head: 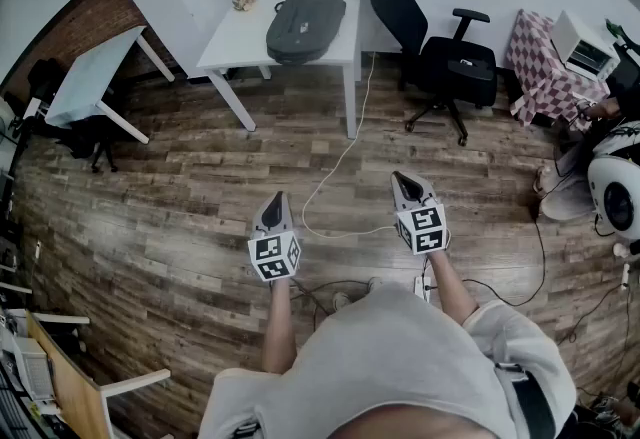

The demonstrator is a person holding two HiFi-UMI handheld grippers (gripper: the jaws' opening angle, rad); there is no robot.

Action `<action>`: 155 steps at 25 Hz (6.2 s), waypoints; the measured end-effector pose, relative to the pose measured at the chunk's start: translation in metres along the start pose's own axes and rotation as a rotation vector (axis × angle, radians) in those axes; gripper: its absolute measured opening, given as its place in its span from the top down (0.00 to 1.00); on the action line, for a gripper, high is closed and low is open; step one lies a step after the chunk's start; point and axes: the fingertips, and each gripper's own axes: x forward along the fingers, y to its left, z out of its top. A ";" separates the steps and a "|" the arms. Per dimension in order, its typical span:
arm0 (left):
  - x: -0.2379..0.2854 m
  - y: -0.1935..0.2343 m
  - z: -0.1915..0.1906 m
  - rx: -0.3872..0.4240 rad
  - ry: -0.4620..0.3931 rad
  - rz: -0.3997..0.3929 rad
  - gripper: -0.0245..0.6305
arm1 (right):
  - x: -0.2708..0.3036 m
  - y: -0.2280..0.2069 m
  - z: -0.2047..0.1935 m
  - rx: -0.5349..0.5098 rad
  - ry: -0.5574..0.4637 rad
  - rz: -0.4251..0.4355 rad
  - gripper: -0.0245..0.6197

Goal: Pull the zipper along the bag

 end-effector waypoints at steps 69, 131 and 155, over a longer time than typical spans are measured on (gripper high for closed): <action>0.425 0.140 0.079 -0.020 0.048 -0.182 0.92 | 0.395 -0.114 0.082 -0.032 0.079 -0.095 0.94; 0.736 0.105 0.076 0.611 0.333 -0.402 0.92 | 0.685 -0.283 0.067 0.074 0.228 0.038 0.94; 0.726 0.081 -0.016 0.961 0.576 -0.740 0.67 | 0.695 -0.257 0.035 0.056 0.309 0.078 0.94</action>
